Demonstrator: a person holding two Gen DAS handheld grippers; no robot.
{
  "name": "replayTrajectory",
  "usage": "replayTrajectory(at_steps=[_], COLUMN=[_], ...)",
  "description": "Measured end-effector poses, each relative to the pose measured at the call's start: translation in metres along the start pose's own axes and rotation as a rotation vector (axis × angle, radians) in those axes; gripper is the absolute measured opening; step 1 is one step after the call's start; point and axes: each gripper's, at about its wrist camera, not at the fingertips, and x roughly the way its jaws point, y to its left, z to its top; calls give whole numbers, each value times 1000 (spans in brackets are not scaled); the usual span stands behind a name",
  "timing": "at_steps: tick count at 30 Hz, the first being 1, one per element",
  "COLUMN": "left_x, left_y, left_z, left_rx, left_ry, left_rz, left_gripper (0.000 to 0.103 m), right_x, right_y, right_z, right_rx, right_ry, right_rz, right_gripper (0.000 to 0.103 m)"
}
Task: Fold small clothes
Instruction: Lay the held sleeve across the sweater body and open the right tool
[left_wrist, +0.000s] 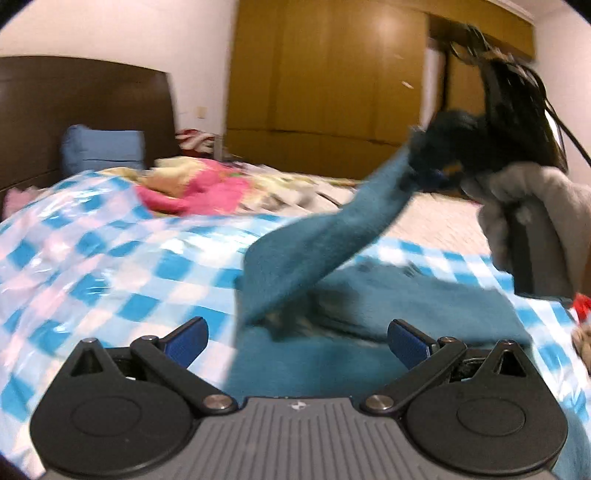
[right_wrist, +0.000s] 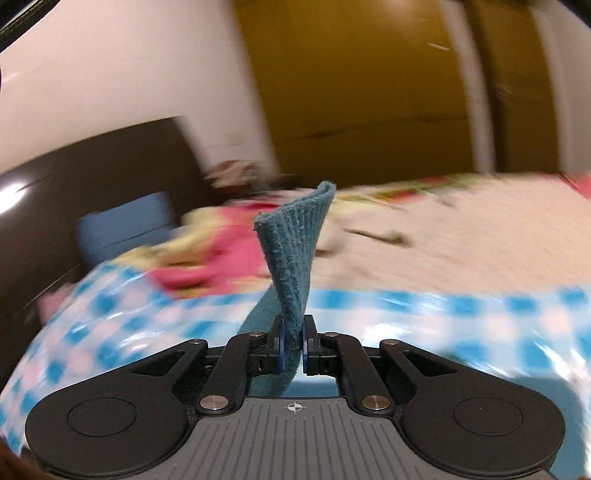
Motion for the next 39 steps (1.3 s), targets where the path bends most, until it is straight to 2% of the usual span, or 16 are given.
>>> replayTrajectory(at_steps=[4, 7, 9, 11, 15, 19, 22, 25, 27, 28, 29, 31, 32, 35, 39], left_x=[24, 37, 44, 47, 51, 69, 83, 102, 108, 109, 108, 103, 101, 93, 94], left_y=[-32, -47, -51, -50, -38, -15, -16, -8, 12, 23, 38, 52, 56, 57, 66], left_z=[-16, -32, -41, -47, -48, -35, -27, -24, -26, -27, -28, -29, -30, -30, -33], left_rx=[89, 145, 170, 197, 225, 173, 222, 262, 220, 180, 101, 19, 9, 35, -5], left_ry=[100, 179, 222, 246, 242, 227, 177, 162, 191, 205, 228, 240, 239, 211, 203], left_rz=[-43, -42, -34, 1, 116, 198, 240, 381, 466, 470, 444, 414, 413, 429, 460], left_gripper=[103, 103, 103, 103, 103, 103, 103, 103, 103, 103, 103, 103, 103, 103, 103], right_x=[12, 24, 29, 28, 20, 0, -13, -20, -24, -24, -21, -7, 4, 46, 103], right_y=[-88, -135, -156, -167, -180, -175, -163, -144, -125, -115, -105, -80, -66, -30, 4], right_z=[-38, -80, -101, -112, -109, -110, -110, -104, -96, -93, -90, -84, -82, -76, -65], right_rx=[122, 228, 301, 366, 431, 378, 320, 249, 186, 153, 123, 45, -1, -102, -143], right_ry=[78, 158, 200, 197, 186, 195, 186, 181, 162, 154, 153, 170, 179, 227, 269], right_rz=[-157, -206, -192, -161, -88, -69, -70, -64, -53, -35, -18, 34, 56, 102, 150], right_gripper=[7, 7, 8, 12, 17, 18, 23, 23, 23, 24, 28, 38, 41, 41, 41])
